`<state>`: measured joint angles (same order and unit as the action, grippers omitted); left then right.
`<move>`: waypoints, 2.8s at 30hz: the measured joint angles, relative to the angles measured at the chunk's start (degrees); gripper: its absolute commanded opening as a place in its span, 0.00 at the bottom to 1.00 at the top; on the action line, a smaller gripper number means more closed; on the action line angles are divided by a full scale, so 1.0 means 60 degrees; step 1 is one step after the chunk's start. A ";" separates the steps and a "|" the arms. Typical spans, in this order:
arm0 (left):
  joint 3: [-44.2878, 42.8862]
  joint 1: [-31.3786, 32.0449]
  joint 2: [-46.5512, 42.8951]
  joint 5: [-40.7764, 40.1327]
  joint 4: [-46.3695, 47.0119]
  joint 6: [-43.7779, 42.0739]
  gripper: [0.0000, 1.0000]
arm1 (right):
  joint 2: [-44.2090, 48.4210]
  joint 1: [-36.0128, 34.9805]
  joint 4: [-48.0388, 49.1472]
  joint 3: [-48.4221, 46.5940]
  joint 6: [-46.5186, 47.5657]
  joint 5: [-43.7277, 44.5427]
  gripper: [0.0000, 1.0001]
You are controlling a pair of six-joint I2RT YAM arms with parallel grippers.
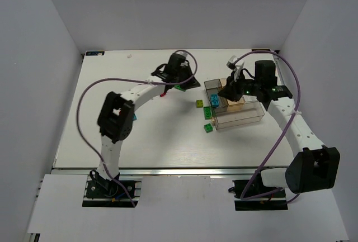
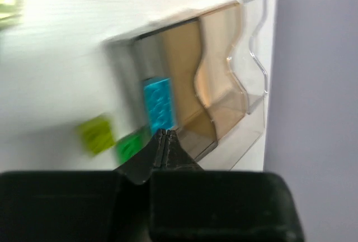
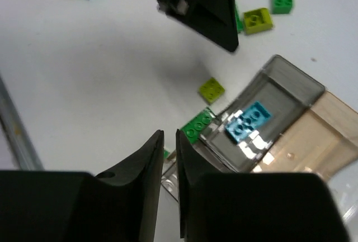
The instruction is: Sort the legos into containers by color
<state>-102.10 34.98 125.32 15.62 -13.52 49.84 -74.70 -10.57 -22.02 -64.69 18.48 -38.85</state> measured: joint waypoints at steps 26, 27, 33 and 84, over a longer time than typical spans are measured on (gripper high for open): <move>0.6772 -0.1417 -1.2815 -0.6717 -0.8287 0.1949 0.71 | -0.9741 -0.6794 -0.1246 -0.7770 -0.2317 0.3013 0.87; 0.6772 -0.1417 -1.2932 -0.6761 -0.8488 0.2055 0.71 | -0.9755 -0.6932 -0.1169 -0.7770 -0.2477 0.3206 0.86; 0.6768 -0.1417 -1.3227 -0.6852 -0.9307 0.2426 0.71 | -1.0145 -0.7697 -0.0350 -0.8182 -0.3362 0.4444 0.84; 0.9245 -0.1596 -1.0976 -0.5417 -0.6881 0.1938 0.71 | -0.4841 -0.4543 0.0590 -0.4623 -0.1909 0.2612 0.00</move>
<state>-46.63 25.41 59.46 -16.88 -54.81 61.47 -103.74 -37.82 -18.48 -92.42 7.03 -23.18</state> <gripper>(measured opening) 0.695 0.433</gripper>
